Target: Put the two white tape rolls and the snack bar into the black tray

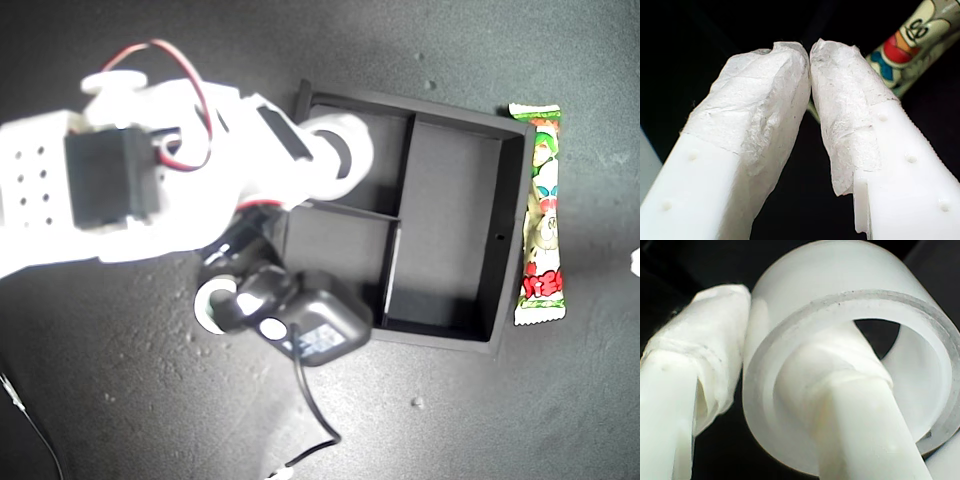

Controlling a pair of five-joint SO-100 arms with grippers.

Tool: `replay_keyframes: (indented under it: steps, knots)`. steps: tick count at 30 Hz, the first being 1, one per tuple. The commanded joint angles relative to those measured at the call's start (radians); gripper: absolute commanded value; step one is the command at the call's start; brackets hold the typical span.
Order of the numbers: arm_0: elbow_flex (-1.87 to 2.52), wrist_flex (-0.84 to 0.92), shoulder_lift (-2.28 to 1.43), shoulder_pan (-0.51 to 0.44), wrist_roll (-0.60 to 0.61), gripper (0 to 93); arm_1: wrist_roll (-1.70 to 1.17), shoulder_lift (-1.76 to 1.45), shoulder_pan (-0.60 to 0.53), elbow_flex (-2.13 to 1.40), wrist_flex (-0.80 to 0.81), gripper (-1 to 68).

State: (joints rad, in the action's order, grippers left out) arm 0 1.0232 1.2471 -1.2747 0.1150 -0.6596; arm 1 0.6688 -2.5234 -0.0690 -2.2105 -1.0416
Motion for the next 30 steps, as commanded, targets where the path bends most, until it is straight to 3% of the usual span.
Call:
replay_keyframes:
  steps: [1,8,13,16,19,30]
  knots:
    - [-0.092,0.005,0.049,0.006,0.006,0.2,-0.031,0.152,-0.017,0.109,-0.069,-0.3]
    - [-0.272,0.066,0.236,0.012,0.003,0.6,-0.114,0.241,-0.049,0.094,-0.072,-0.3]
    - [-0.676,0.278,0.48,0.012,0.003,7.4,-0.161,0.437,-0.054,0.213,-0.144,0.0]
    - [-1.238,0.529,0.775,0.02,-0.023,11.1,-0.19,0.494,-0.049,0.23,-0.158,10.6]
    - [-1.247,0.577,0.779,0.023,-0.031,11.6,-0.21,0.497,-0.041,0.215,-0.152,18.2]
    - [-0.95,0.588,0.456,-0.008,-0.124,12.3,-0.288,0.65,0.026,0.183,-0.023,17.3]
